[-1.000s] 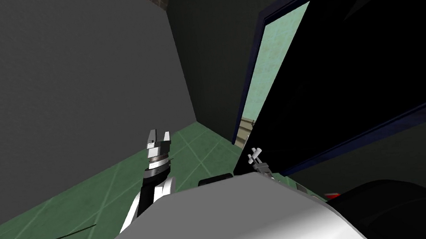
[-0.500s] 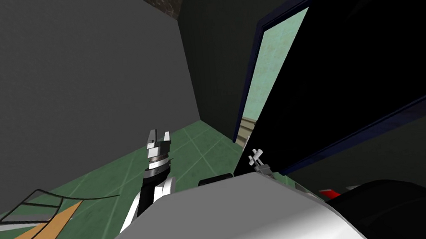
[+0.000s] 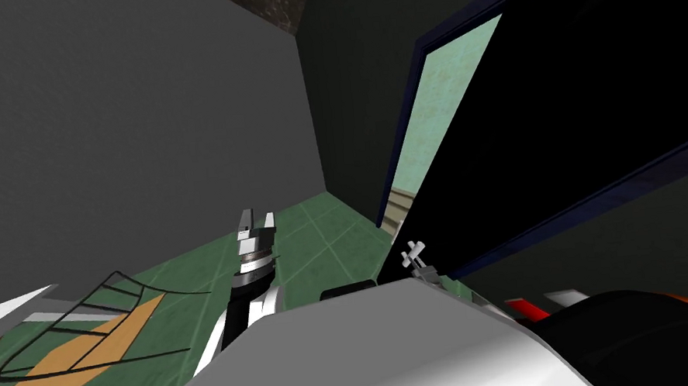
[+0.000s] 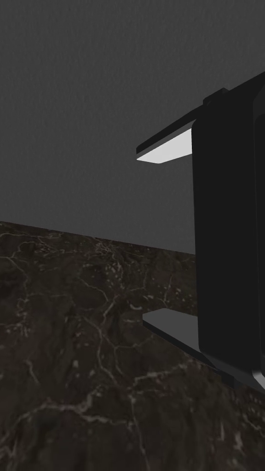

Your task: Pull the door open

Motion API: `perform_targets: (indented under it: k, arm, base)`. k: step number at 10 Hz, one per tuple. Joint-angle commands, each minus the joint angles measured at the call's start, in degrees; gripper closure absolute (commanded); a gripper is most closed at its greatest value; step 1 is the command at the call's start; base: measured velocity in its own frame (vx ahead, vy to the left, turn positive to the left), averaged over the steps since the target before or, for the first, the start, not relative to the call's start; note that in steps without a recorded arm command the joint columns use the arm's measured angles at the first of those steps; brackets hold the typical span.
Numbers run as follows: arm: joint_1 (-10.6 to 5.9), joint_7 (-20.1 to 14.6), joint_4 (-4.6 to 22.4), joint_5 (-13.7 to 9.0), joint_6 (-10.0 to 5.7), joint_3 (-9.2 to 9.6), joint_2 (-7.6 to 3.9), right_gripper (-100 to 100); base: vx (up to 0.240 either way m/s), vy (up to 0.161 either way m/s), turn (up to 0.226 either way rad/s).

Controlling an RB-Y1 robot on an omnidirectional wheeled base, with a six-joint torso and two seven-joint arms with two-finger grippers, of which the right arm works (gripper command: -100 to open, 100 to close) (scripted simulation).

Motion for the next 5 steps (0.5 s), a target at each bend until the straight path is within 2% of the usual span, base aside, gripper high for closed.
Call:
perform_targets:
  k: [1, 5]
  arm:
    - [0.03, -0.8, 1.0, 0.3, -0.78, 0.62, -0.24, 100]
    - [-0.47, -2.5, 3.1, 1.0, -2.81, 1.91, -0.99, 100]
  base:
    - [-0.203, -0.049, 0.153]
    - [-0.214, -0.04, 0.151]
